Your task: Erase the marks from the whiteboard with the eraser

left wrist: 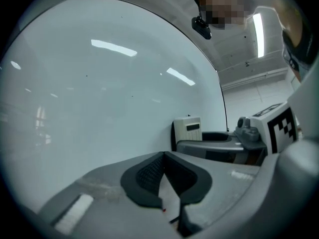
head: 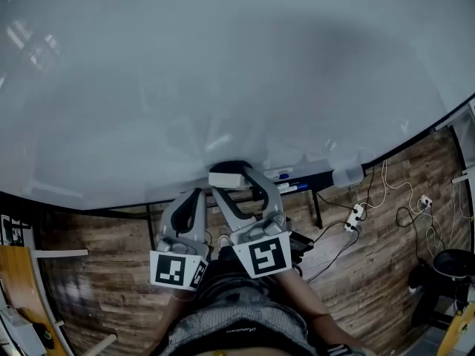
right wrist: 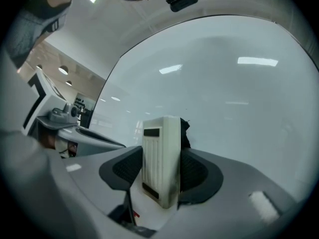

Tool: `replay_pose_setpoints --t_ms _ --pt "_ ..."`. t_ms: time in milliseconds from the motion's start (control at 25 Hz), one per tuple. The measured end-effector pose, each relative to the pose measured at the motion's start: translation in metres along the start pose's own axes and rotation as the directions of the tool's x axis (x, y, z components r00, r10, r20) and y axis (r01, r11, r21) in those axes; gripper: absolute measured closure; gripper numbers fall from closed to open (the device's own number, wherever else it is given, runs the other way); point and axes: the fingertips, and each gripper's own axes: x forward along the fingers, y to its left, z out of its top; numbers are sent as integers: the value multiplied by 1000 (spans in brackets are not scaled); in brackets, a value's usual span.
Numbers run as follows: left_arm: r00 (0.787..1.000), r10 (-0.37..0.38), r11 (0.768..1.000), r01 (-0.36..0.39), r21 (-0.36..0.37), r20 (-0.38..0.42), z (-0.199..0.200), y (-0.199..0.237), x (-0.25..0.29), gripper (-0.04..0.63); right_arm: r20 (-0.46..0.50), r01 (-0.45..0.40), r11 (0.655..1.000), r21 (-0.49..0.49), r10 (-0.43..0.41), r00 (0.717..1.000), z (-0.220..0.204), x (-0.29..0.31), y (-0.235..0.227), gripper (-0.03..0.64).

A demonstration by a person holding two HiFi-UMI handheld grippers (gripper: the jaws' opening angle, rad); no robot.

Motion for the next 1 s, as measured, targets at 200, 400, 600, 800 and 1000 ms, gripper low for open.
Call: replay_pose_setpoints --t_ms 200,400,600,800,1000 --pt "1000 17 1000 -17 14 -5 1 -34 30 592 12 -12 1000 19 12 1000 -6 -20 -46 390" --pt "1000 14 999 -14 31 -12 3 -72 60 592 31 -6 999 47 4 1000 -11 -43 -94 388" --pt "1000 4 999 -3 47 -13 4 -102 80 592 34 10 998 56 -12 999 -17 -63 -132 388" --pt "1000 -1 999 1 44 -19 2 -134 100 592 11 21 998 57 -22 1000 -30 -85 -169 388" --pt "1000 16 998 -15 63 -24 1 -164 114 592 0 20 998 54 -20 1000 -40 -102 -201 388"
